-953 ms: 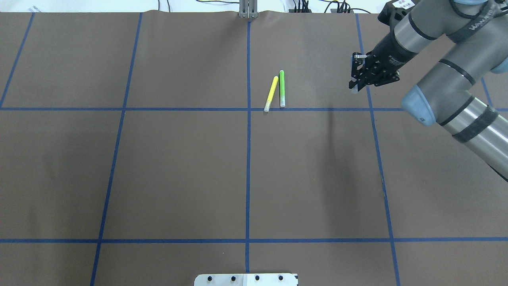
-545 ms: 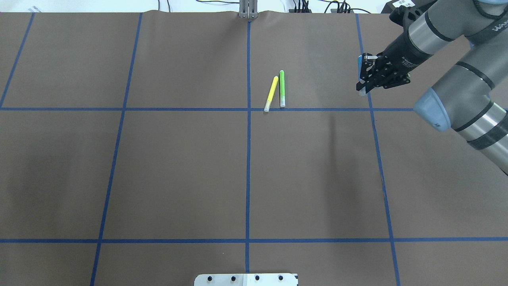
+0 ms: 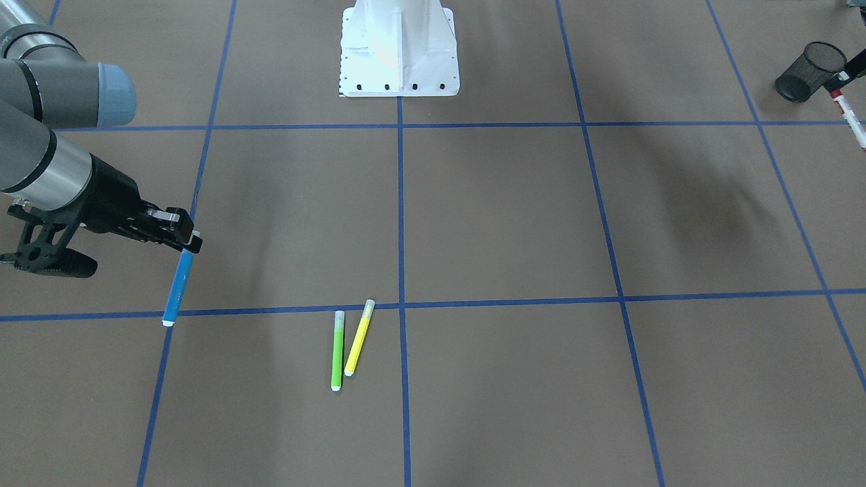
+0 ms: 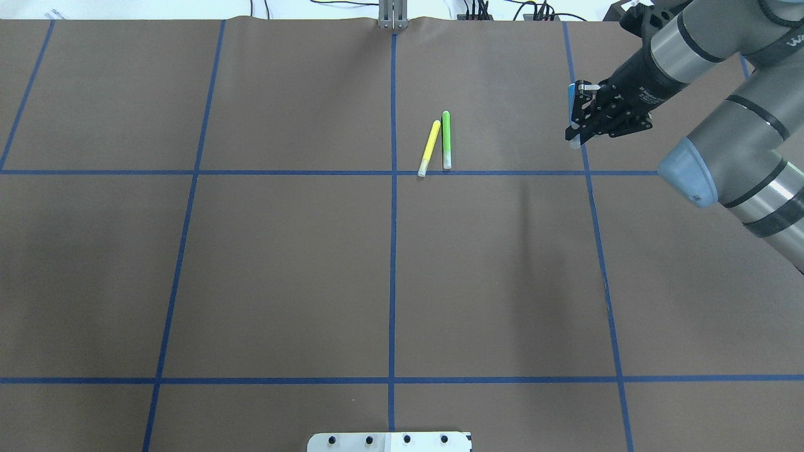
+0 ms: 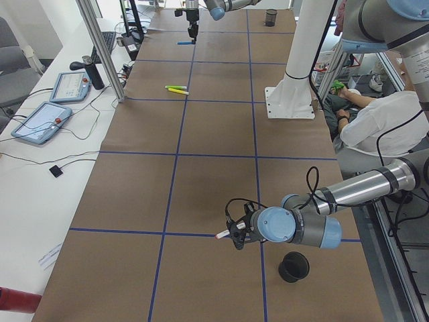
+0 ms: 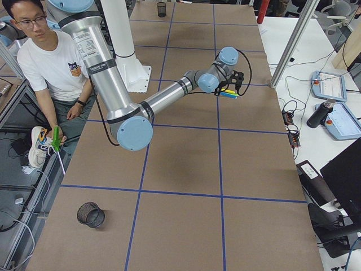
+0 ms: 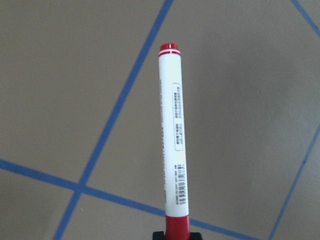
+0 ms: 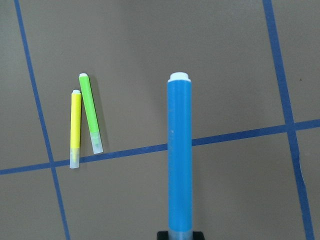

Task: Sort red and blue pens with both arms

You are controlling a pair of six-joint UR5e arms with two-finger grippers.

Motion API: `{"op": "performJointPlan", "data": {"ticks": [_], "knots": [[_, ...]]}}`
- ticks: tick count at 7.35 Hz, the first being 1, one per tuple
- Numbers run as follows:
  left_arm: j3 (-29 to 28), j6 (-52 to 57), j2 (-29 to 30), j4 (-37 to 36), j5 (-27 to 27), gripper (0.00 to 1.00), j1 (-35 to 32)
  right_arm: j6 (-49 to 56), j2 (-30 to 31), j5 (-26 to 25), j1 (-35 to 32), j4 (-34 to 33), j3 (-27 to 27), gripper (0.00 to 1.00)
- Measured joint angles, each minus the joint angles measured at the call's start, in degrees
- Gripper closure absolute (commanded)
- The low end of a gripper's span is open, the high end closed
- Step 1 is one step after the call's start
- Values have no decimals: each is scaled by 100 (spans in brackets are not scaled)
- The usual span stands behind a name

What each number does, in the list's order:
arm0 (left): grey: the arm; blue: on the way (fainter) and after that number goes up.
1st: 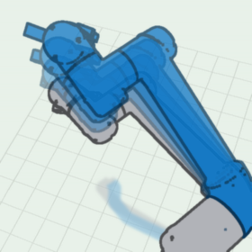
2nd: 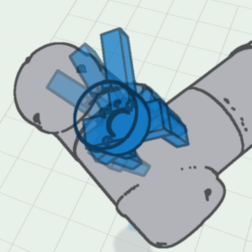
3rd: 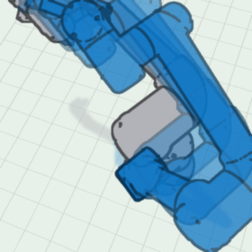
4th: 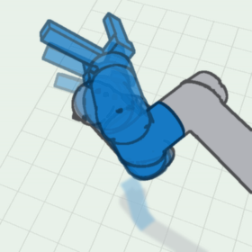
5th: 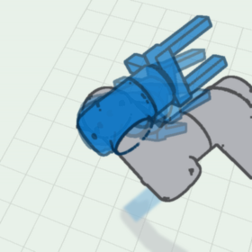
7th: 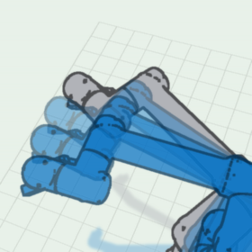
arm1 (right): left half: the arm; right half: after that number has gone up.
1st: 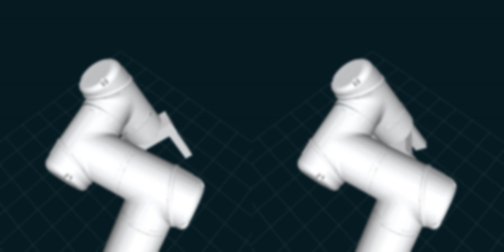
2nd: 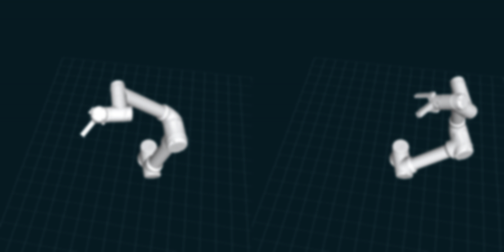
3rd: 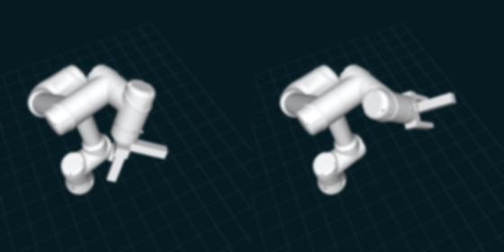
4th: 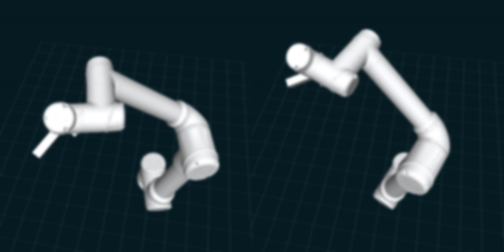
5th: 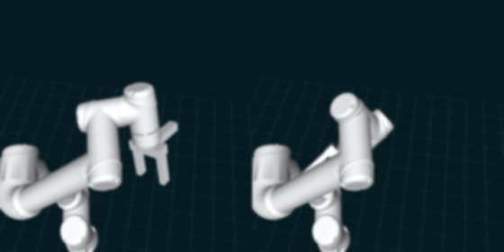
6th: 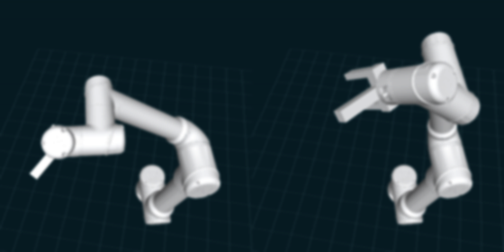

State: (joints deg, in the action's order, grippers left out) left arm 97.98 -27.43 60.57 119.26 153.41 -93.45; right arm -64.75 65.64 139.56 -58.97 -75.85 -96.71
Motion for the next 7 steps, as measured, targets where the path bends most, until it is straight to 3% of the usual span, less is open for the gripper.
{"op": "performJointPlan", "data": {"ticks": [2, 5, 7], "knots": [[-149, 759, 1, -460, -498, 100, 8, 5, 8, -7, 0, 0, 7, 100], [-122, 2032, 163, -2044, -853, 100, 55, -1, 10, -5, -1, 0, -41, 100], [-94, 2861, 561, -3472, -1062, 100, 76, -2, 11, 0, 0, -1, -54, 100]]}}
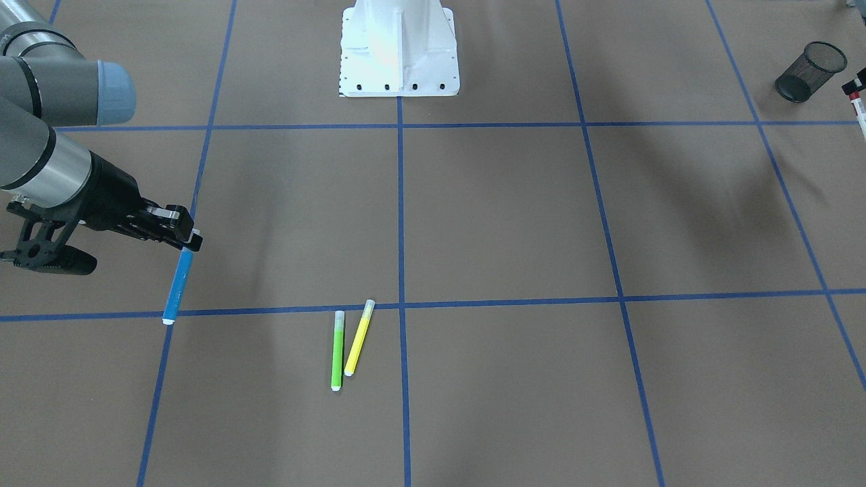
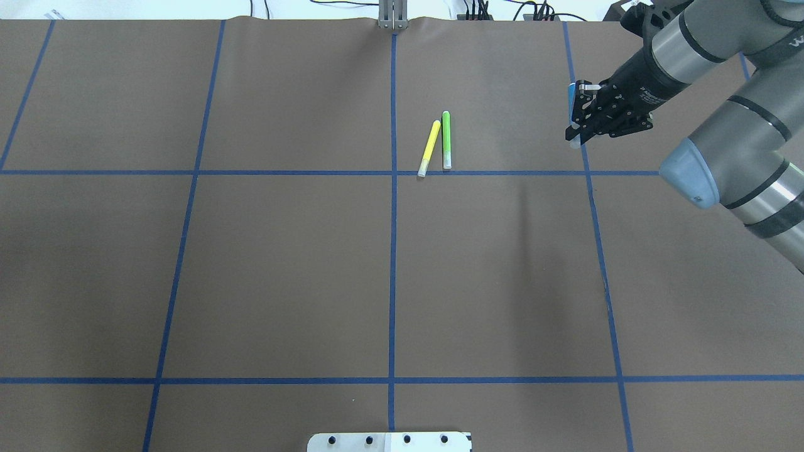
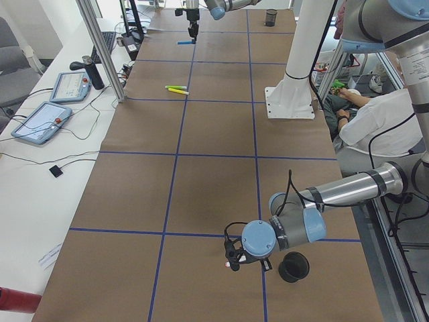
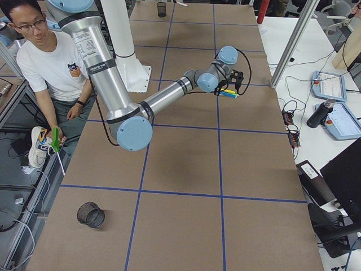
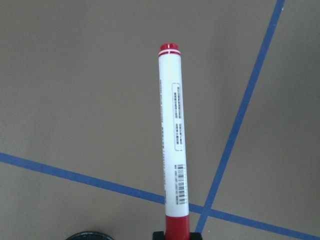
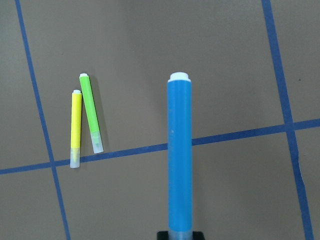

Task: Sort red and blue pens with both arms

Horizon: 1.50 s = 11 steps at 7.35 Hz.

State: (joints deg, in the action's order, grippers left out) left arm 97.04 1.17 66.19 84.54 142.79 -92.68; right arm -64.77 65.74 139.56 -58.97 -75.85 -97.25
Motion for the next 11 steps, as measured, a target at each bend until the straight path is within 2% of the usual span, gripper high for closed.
{"op": "performJointPlan", "data": {"ticks": [4, 7, 9, 11], "knots": [[57, 1517, 663, -2661, -481, 100, -145, 0, -21, 16, 1, -8, 4, 100], [60, 2748, 812, -4357, -923, 100, -456, 0, -10, 40, 8, -9, 5, 100], [56, 3414, 823, -5284, -1399, 100, -862, 0, 54, 58, 4, -9, -92, 100], [-148, 3827, 726, -5710, -1757, 100, -1257, 0, 163, 60, 2, -9, -229, 100]]}}
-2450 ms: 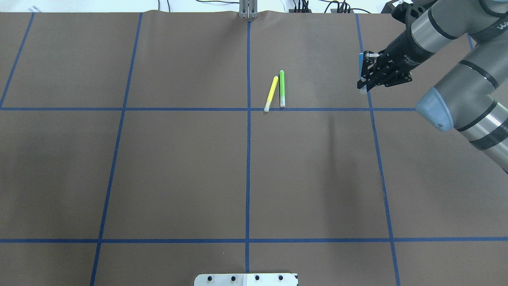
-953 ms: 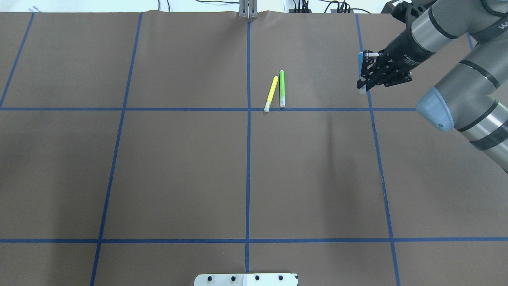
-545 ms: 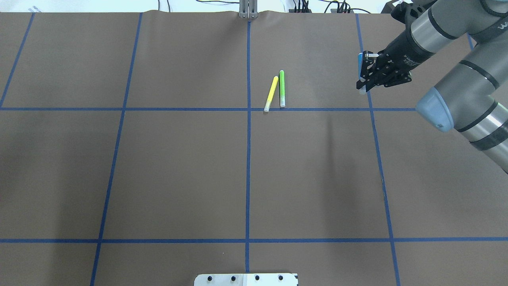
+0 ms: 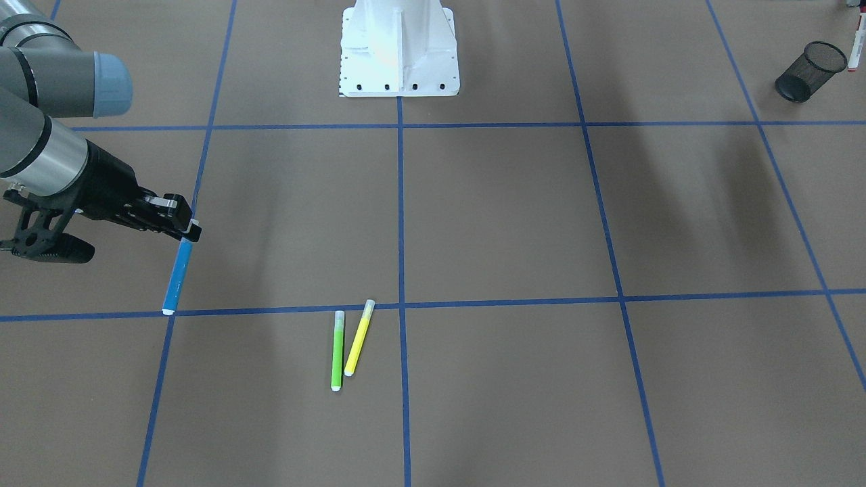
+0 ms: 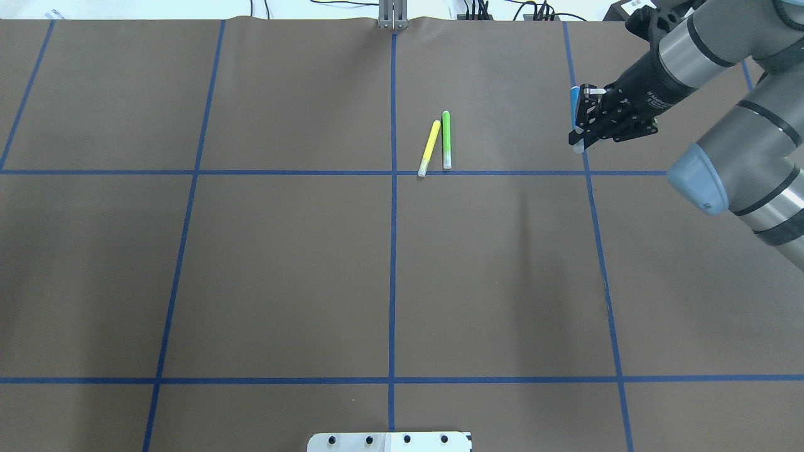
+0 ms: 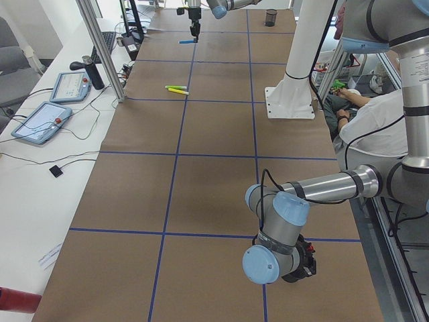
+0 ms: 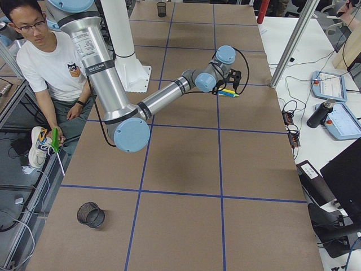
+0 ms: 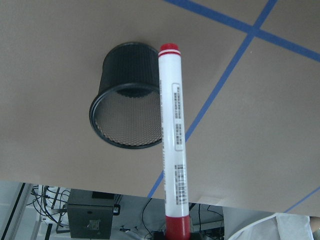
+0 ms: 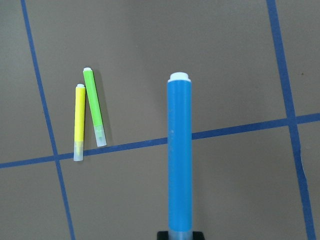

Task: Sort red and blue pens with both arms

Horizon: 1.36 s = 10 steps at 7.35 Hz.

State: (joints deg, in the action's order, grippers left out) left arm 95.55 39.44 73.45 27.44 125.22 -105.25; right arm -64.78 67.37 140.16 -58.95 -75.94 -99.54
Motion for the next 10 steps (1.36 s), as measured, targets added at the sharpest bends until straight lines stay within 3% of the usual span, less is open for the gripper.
{"op": "performJointPlan", "data": {"ticks": [2, 3, 4, 5, 10], "knots": [[-398, 231, -113, -94, -69, 100, -97, 0, 54, -5, 5, 0, -25, 100], [-585, 256, -147, -94, -72, 93, -105, 0, 58, -4, 6, 0, -36, 100], [-734, 250, -138, -65, -68, 74, -110, 0, 63, -3, 6, 0, -36, 100], [-851, 233, -50, -22, -59, 1, -114, 0, 67, -4, 6, 0, -29, 100], [-998, -101, 243, 327, 276, 0, -117, 10, 497, 255, -79, -36, -183, 100]]}}
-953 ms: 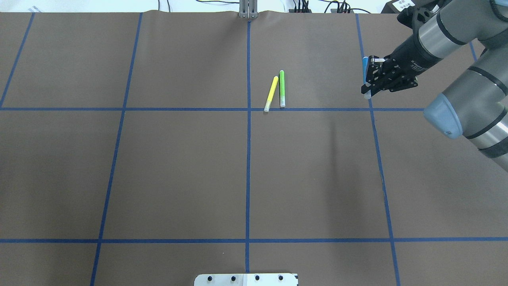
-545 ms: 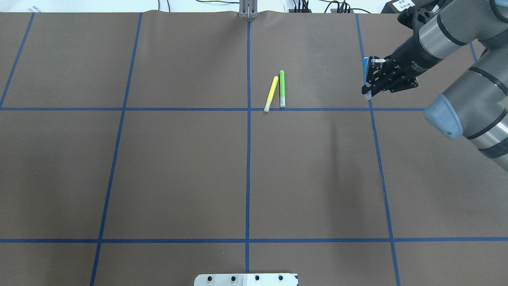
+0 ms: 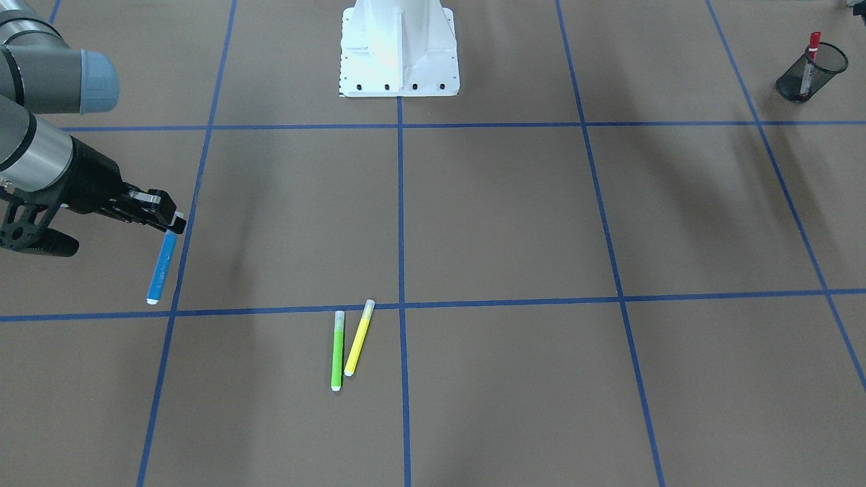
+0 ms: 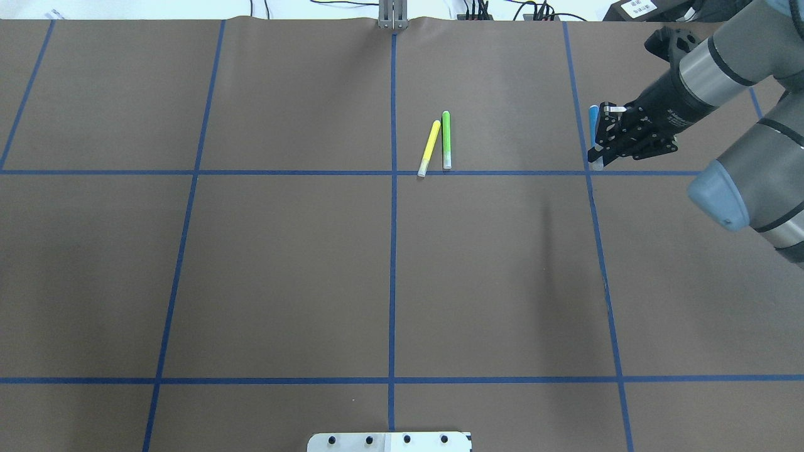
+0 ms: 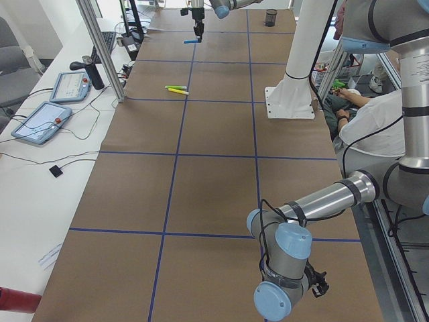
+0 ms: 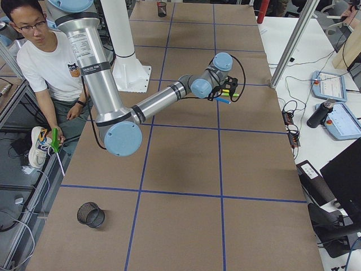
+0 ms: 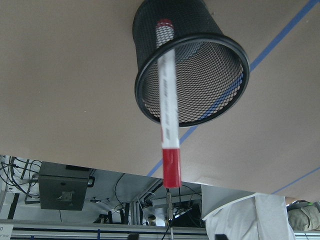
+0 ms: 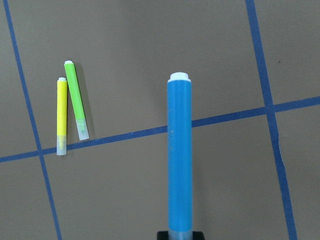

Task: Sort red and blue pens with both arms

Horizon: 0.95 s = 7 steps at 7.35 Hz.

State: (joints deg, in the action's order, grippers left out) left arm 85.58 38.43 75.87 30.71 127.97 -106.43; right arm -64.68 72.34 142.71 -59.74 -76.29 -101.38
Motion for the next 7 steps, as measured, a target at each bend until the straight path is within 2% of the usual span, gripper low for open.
{"op": "performJointPlan", "data": {"ticks": [2, 4, 5, 7], "knots": [[45, -50, 95, 437, 553, 0, 15, 7, 453, 599, -212, -45, -216, 100], [65, -516, 142, 1664, 959, 0, 42, 53, 1033, 815, -375, -46, -389, 100], [63, -772, 151, 2352, 1016, 0, 47, 102, 1204, 694, -433, -43, -396, 100], [49, -1234, 155, 3674, 1030, 0, 54, 355, 1368, 110, -493, -43, -356, 100]]}}
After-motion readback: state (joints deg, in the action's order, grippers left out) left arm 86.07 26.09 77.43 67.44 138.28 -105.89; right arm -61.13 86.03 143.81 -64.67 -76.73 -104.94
